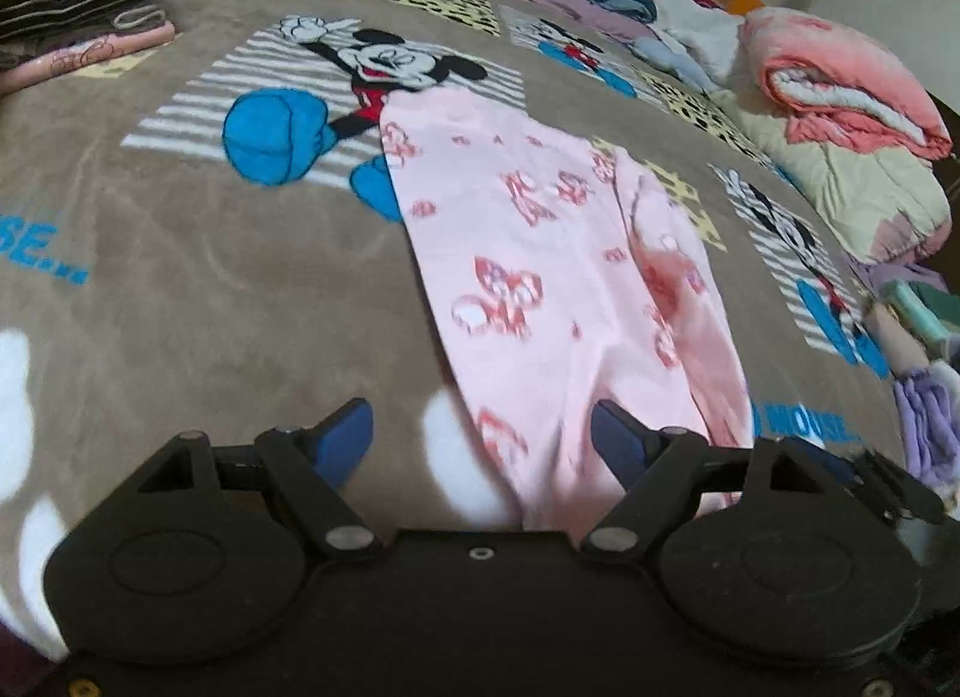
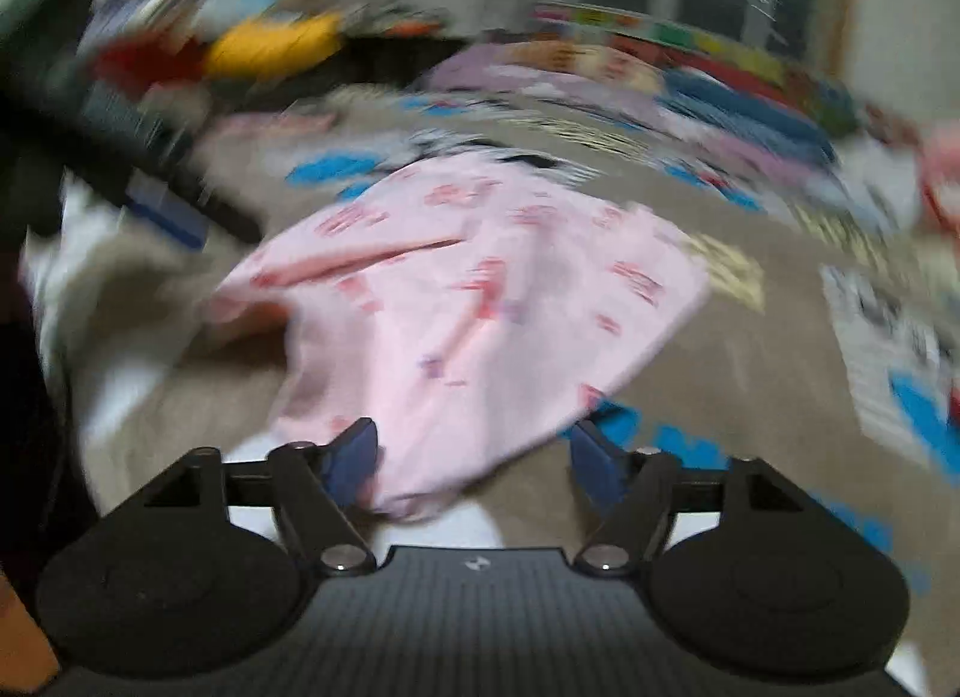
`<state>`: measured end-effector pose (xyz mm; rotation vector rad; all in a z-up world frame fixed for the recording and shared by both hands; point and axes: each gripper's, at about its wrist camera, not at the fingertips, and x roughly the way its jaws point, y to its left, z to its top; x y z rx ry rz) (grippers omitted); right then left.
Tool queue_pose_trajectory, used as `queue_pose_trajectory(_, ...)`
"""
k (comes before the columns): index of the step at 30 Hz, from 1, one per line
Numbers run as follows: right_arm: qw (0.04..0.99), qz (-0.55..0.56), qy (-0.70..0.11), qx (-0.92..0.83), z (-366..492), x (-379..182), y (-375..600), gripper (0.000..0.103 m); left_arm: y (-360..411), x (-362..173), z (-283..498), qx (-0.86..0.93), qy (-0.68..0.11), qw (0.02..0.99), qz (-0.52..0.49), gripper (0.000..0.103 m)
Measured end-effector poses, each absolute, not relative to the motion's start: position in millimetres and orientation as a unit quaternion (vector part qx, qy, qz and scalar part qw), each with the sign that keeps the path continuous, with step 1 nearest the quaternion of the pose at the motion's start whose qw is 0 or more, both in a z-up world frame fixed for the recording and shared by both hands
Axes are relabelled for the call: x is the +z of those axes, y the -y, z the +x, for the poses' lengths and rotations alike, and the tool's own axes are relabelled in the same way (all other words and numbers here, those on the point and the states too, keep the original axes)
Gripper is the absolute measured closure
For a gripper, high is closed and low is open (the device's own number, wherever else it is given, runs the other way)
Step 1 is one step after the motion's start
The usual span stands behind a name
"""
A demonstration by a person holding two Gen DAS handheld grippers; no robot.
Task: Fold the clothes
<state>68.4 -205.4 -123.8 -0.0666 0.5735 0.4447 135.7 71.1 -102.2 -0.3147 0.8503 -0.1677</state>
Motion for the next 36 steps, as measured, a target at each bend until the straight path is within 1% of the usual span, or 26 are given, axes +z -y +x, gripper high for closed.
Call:
queue_pose_trajectory(2,0.933,0.079,-0.276,0.215,76,-122,234,0.031,-70,-102,151,-0.074,-0.404,0.899,-0.15,0.026)
queue_pose_trajectory(3,0.926,0.147,-0.274,0.215,81,-124,251,0.031,-69,-103,160,-0.069,-0.402,0.901,-0.15,0.03)
queue_pose_trajectory(4,0.917,0.194,-0.273,0.217,86,-131,263,0.03,-70,-103,170,-0.065,-0.399,0.902,-0.151,0.032)
queue_pose_trajectory(5,0.908,0.23,-0.273,0.219,91,-139,274,0.031,-71,-104,179,-0.061,-0.396,0.903,-0.154,0.033)
queue_pose_trajectory(7,0.892,0.283,-0.274,0.222,100,-153,288,0.031,-75,-105,197,-0.054,-0.39,0.905,-0.162,0.041)
queue_pose_trajectory(8,0.888,0.292,-0.276,0.224,105,-159,290,0.031,-79,-105,206,-0.051,-0.386,0.906,-0.167,0.045)
queue_pose_trajectory(10,0.883,0.304,-0.277,0.229,114,-167,291,0.03,-84,-105,223,-0.044,-0.38,0.908,-0.173,0.046)
queue_pose_trajectory(12,0.882,0.304,-0.27,0.238,120,-171,290,0.03,-89,-105,241,-0.038,-0.376,0.91,-0.173,0.052)
queue_pose_trajectory(16,0.883,0.301,-0.264,0.245,119,-172,287,0.029,-101,-108,273,-0.035,-0.37,0.91,-0.184,0.052)
queue_pose_trajectory(18,0.88,0.309,-0.26,0.248,117,-173,290,0.029,-106,-113,288,-0.03,-0.37,0.909,-0.19,0.055)
queue_pose_trajectory(24,0.876,0.323,-0.247,0.259,116,-175,296,0.028,-113,-128,319,-0.043,-0.377,0.9,-0.215,0.055)
queue_pose_trajectory(27,0.873,0.332,-0.24,0.266,115,-177,298,0.028,-118,-130,327,-0.042,-0.373,0.894,-0.247,0.055)
queue_pose_trajectory(28,0.871,0.335,-0.239,0.267,116,-178,299,0.028,-119,-129,328,-0.038,-0.371,0.893,-0.252,0.058)
queue_pose_trajectory(30,0.869,0.34,-0.235,0.27,116,-178,300,0.028,-119,-126,330,-0.03,-0.37,0.895,-0.249,0.097)
queue_pose_trajectory(31,0.869,0.342,-0.234,0.272,116,-179,301,0.028,-119,-124,328,-0.031,-0.367,0.897,-0.244,0.102)
queue_pose_trajectory(32,0.868,0.343,-0.233,0.273,117,-179,301,0.028,-119,-122,326,-0.033,-0.364,0.899,-0.24,0.103)
queue_pose_trajectory(36,0.866,0.349,-0.228,0.275,114,-179,301,0.028,-123,-102,308,-0.041,-0.328,0.915,-0.23,0.103)
